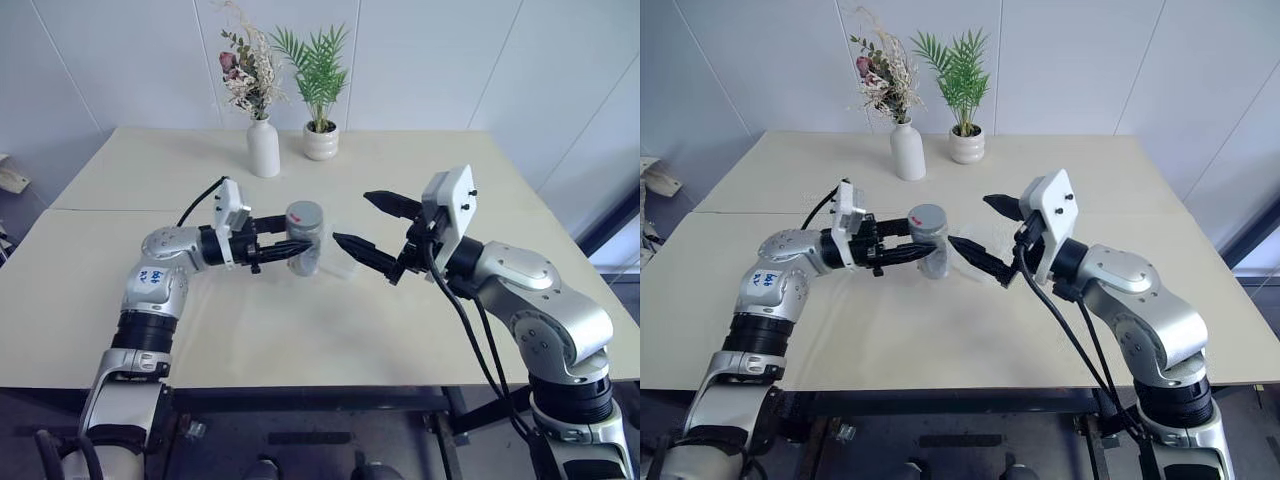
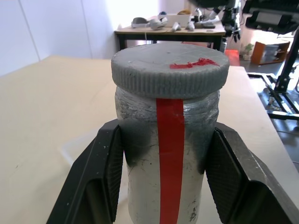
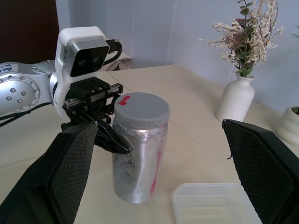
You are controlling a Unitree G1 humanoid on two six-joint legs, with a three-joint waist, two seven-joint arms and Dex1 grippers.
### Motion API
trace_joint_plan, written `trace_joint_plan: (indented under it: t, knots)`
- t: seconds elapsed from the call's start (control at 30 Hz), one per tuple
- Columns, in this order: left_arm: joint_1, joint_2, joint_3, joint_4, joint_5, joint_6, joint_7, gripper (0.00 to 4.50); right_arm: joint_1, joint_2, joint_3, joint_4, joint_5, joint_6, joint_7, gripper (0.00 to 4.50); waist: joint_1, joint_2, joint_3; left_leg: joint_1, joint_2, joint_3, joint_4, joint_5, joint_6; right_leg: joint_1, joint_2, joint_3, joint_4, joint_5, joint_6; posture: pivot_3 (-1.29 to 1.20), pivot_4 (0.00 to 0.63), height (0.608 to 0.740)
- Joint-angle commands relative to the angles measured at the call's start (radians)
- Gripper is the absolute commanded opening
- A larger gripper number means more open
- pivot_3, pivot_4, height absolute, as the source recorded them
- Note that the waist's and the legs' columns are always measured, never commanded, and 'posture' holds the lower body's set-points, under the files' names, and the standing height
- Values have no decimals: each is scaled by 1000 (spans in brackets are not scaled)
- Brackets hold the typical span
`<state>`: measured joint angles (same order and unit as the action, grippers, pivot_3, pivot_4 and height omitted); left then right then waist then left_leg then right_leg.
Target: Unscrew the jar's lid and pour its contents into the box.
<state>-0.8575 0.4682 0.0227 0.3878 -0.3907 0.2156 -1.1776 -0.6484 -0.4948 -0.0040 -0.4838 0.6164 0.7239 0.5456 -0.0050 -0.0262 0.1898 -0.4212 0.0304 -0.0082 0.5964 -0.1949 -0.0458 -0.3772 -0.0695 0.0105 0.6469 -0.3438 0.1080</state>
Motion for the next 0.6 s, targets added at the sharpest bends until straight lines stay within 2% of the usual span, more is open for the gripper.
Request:
trace_joint_plan:
  t: [0.03,0.17,0.47,0.6]
  knots:
    - [-30,-26,-2,3,-15,-36,-33,2106,-32,6,6,-28,4,1,-3,4500,0,0,0,0,0,0,0,0,0,0,0,0,0,0,0,0,150,740]
    - [-34,-55,-12,-2,-13,-25,-32,2106,-64,27,24,-12,-14,20,-38,4500,-1,0,0,0,0,0,0,0,0,-1,0,0,0,0,0,0,150,740]
    - [-47,-125,-22,29,8,-61,12,2106,-83,154,85,-25,-82,76,-200,4500,0,0,0,0,0,0,0,0,0,-1,0,1,1,0,0,0,150,740]
    - [-51,-128,-28,30,3,-68,-6,2106,-74,158,106,-29,-110,89,-214,4500,0,0,0,0,0,0,0,0,0,-1,0,1,1,0,0,0,150,740]
